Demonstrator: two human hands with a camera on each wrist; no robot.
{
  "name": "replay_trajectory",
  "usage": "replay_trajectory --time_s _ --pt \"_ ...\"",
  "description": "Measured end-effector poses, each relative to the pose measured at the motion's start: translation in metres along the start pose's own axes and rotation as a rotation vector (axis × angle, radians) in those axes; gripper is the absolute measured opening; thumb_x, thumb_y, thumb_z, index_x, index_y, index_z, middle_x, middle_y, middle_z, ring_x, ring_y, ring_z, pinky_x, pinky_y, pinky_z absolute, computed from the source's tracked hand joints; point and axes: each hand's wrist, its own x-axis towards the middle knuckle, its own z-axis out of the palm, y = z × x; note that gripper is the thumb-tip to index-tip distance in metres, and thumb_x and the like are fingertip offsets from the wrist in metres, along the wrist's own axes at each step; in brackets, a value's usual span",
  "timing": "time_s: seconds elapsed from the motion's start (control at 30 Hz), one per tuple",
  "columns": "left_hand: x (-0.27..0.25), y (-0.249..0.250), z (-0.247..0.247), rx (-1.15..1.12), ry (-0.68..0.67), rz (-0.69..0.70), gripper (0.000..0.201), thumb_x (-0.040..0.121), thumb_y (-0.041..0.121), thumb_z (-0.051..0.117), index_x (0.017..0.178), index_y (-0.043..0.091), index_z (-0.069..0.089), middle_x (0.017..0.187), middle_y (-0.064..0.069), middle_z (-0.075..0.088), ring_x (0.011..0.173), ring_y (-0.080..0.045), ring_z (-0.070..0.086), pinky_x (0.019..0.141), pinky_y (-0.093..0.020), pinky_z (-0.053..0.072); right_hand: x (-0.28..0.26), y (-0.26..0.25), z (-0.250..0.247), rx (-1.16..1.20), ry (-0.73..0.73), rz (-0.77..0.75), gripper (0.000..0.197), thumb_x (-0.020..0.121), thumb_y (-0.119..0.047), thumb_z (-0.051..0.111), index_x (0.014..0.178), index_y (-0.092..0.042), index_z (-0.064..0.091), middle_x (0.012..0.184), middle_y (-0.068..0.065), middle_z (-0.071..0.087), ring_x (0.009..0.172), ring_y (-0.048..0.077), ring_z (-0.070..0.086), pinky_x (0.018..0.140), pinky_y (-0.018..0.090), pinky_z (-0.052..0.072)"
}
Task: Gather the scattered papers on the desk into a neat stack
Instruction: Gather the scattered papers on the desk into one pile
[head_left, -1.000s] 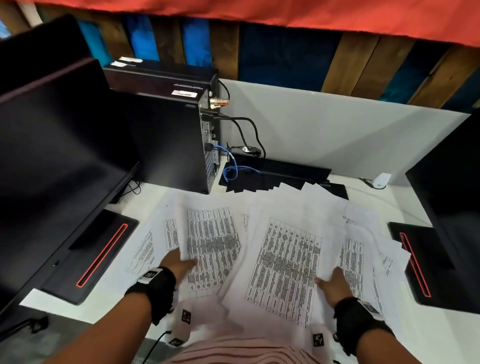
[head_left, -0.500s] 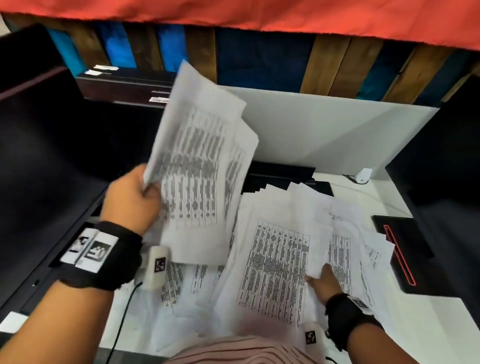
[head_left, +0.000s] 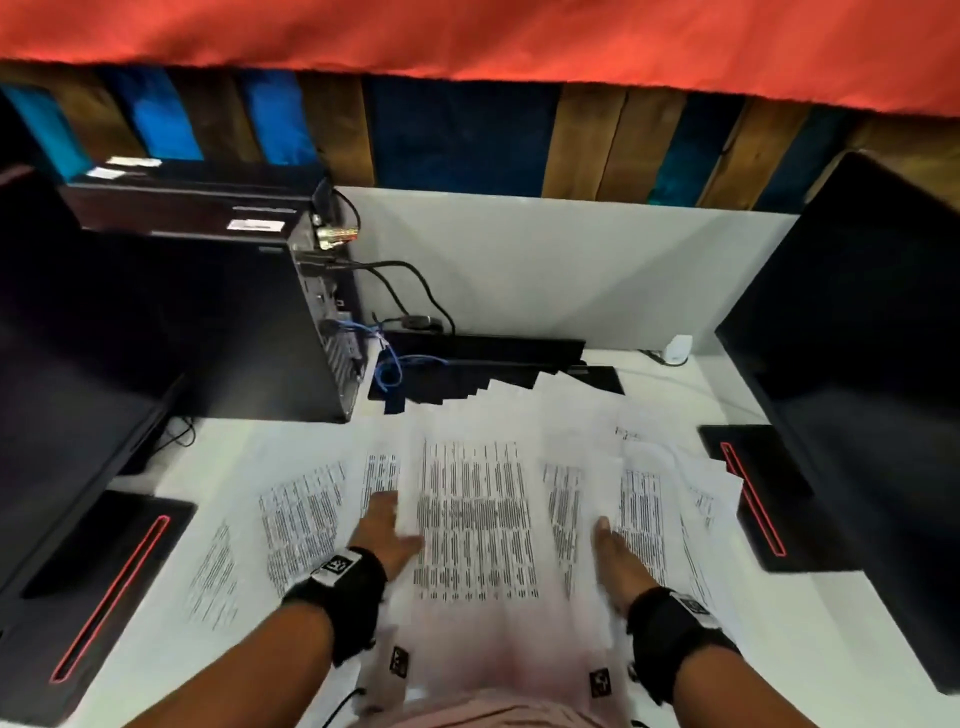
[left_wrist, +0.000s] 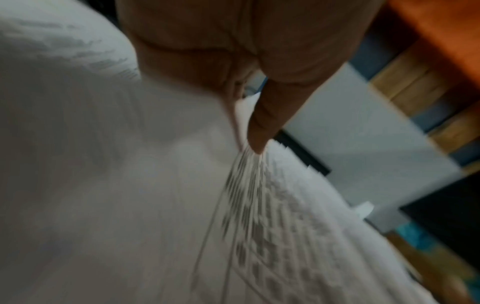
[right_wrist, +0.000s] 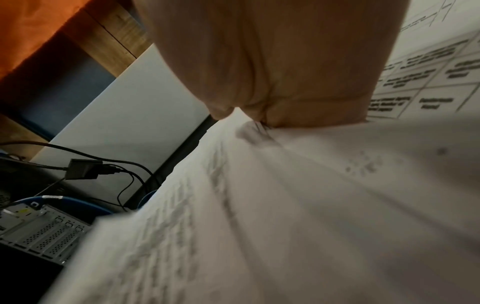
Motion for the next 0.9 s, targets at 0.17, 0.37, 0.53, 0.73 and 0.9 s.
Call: replay_trajectory --time_s 0.17,0.37,0.53,0.73,0.9 --pt "0.014 -0.011 0.044 0.359 -0.139 -0.009 0.100 0.084 0.049 0.058 0.152 0.014 -0.007 0.161 -0.011 0.000 0.148 -0.030 0.007 0.119 -0.041 0.014 0.000 -0.007 0.001 0.079 -0.070 0.022 0.076 0.099 -0.044 0.036 0.151 -0.004 -0.002 0.161 0.013 0.009 0.147 0.029 0.017 0.116 0.037 0.021" --pt "0.031 -0.018 0.020 0.261 -0.041 -0.010 0.098 0.067 0.068 0.051 0.147 0.017 0.026 0.151 -0.011 0.036 0.137 -0.031 0.036 0.112 -0.043 0.032 0.005 0.006 0.000 -0.071 -0.069 -0.011 0.080 0.096 -0.020 0.053 0.151 -0.004 -0.003 0.161 0.014 0.004 0.148 0.029 0.014 0.117 0.036 0.019" --pt "0.024 -0.059 -0.042 0.338 0.333 -0.313 0.047 0.079 0.037 0.058 0.121 0.015 0.055 0.128 -0.012 0.058 0.121 -0.032 0.050 0.100 -0.041 0.037 0.006 0.005 -0.003 -0.133 -0.047 0.003 0.075 0.095 -0.019 0.055 0.150 -0.001 0.009 0.159 0.016 0.015 0.146 0.033 0.019 0.116 0.043 0.025" --pt "0.005 -0.059 -0.022 -0.089 0.184 -0.129 0.034 0.075 0.017 0.068 0.103 0.001 0.060 0.086 -0.013 0.058 0.076 -0.032 0.065 0.069 -0.047 0.060 0.008 0.001 0.000 -0.205 -0.036 -0.007 0.066 0.095 -0.018 0.055 0.146 0.002 0.019 0.154 0.019 0.026 0.141 0.034 0.029 0.113 0.042 0.030" --pt "0.004 -0.056 -0.004 -0.106 0.094 -0.128 0.063 0.084 0.022 0.066 0.139 0.008 0.037 0.097 -0.006 0.058 0.083 -0.022 0.057 0.070 -0.025 0.045 0.006 0.003 -0.001 -0.192 -0.061 -0.009 0.073 0.095 -0.021 0.054 0.150 -0.001 0.010 0.159 0.017 0.016 0.145 0.031 0.021 0.117 0.042 0.022"
